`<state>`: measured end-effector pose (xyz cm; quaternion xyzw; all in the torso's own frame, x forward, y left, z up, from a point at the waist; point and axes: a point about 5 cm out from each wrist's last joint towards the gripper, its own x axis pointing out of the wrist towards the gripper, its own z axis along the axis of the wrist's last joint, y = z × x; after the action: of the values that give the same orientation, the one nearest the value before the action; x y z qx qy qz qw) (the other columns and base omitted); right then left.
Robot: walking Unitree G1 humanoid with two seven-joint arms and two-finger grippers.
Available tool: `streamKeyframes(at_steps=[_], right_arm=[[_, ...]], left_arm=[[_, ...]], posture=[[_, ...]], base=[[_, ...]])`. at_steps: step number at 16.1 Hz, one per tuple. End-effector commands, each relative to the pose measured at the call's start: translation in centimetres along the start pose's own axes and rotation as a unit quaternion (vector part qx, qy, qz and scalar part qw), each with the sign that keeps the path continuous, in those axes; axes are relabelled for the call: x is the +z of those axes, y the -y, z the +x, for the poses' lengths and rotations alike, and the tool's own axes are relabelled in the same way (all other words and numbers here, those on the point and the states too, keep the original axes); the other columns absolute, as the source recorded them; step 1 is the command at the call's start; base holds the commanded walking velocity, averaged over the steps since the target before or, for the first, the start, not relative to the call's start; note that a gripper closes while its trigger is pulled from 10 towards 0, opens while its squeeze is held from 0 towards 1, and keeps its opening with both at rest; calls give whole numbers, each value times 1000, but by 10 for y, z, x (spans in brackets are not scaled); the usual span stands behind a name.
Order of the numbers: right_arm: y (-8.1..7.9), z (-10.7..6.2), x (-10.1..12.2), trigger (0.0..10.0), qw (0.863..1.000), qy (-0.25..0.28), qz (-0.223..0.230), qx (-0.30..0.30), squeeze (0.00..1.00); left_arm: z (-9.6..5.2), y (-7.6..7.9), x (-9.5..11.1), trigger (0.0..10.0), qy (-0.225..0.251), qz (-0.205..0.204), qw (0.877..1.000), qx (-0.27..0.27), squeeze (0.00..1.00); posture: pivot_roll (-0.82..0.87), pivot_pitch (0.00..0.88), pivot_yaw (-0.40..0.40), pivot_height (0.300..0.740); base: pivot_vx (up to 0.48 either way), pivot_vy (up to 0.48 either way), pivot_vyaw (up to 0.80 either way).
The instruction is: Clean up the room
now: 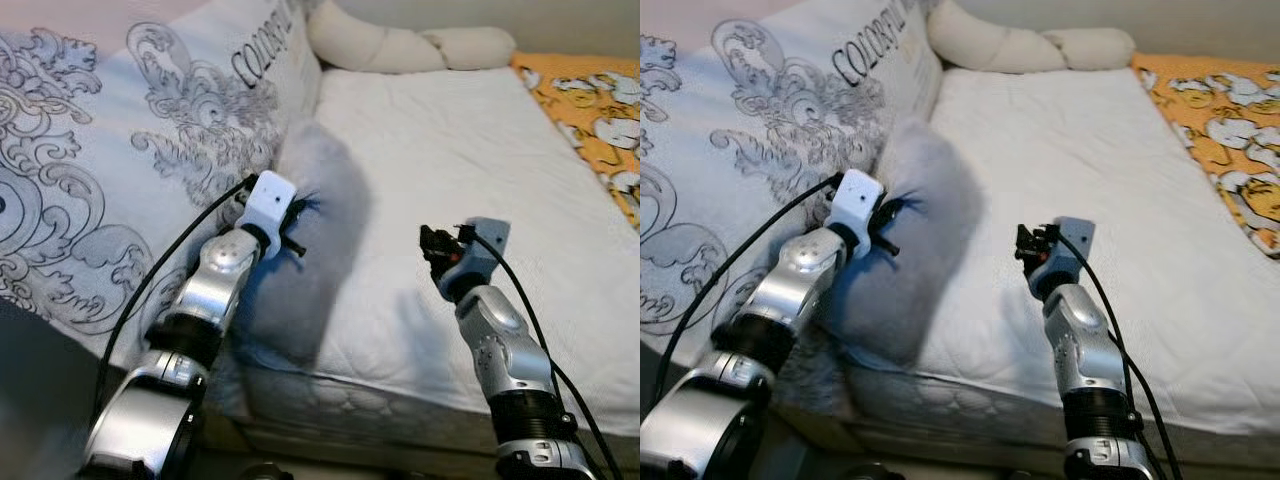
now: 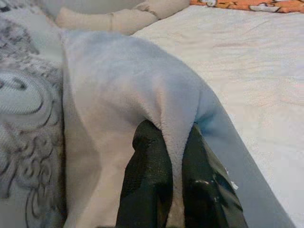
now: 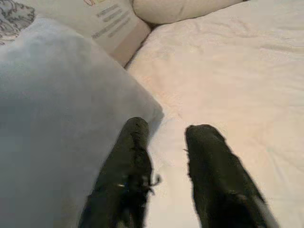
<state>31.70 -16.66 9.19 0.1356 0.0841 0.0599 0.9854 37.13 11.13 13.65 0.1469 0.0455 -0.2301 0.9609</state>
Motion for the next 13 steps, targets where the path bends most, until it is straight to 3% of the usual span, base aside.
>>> streamKeyframes(at_steps=[1,8,13], right_arm=[[2,-3,-5,10000,1000,-15,-3,18,1000],[11,-15,11,10000,990,-19,-53,128,1000],[6,-25,27,10000,985,4,-61,164,1000]], left_arm=[[7,-7,28,10000,51,27,998,7,0],[23,-13,47,10000,50,78,996,-12,0],[31,-21,64,10000,46,67,996,44,0]], posture=[[30,0,87,740],[-23,0,112,740],[-77,0,115,740]], base=[[0,0,0],[0,0,0],[0,0,0]])
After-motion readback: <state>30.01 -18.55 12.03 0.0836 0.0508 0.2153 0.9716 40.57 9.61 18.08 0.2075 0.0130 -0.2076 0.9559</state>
